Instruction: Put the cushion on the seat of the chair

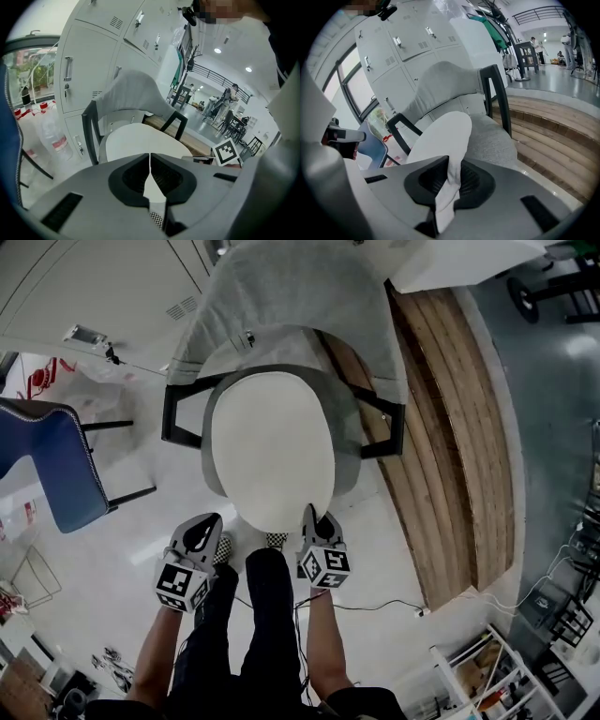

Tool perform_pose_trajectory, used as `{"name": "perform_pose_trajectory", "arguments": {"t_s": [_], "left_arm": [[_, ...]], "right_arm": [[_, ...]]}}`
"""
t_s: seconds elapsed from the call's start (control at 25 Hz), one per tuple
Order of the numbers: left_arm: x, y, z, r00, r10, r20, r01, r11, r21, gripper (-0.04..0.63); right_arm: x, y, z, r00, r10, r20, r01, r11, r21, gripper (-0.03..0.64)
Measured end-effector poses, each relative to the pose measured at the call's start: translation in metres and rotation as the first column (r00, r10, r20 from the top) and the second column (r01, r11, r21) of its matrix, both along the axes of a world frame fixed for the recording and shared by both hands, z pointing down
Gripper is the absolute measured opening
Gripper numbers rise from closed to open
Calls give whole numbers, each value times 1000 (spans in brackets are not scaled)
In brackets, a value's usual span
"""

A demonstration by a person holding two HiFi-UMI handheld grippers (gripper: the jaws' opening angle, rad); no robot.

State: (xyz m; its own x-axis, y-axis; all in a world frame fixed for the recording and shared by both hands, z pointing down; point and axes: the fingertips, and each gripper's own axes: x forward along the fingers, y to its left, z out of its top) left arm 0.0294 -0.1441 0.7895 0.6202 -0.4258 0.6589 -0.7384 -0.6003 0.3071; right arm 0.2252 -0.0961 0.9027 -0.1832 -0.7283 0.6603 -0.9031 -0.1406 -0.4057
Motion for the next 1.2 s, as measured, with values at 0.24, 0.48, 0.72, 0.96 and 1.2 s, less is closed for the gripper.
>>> {"name": "perform_pose_trajectory", "arguments": {"t_s": [0.24, 0.48, 0.72, 0.96, 1.2], "left_arm": [[4, -5, 17, 1000, -1, 11, 1, 1000, -19, 25], [9, -8, 30, 1000, 2, 12, -1, 999, -34, 25], [12, -9, 44, 1000, 10, 10, -9, 999, -48, 25], [9, -8, 50, 1000, 1, 14, 0, 998, -60, 25], [8, -9, 47, 1000, -1, 10, 1, 998, -56, 25]], "right_arm": [[7, -2, 20, 1000, 6, 9, -6, 1000, -16, 51], [10, -1, 37, 1000, 14, 15, -14, 999, -33, 51], [13, -1, 53, 999, 29, 20, -28, 998, -49, 51], [14, -2, 61, 999, 30, 35, -28, 998, -58, 51], [16, -3, 54, 998, 42, 46, -41, 999, -33, 66]]}}
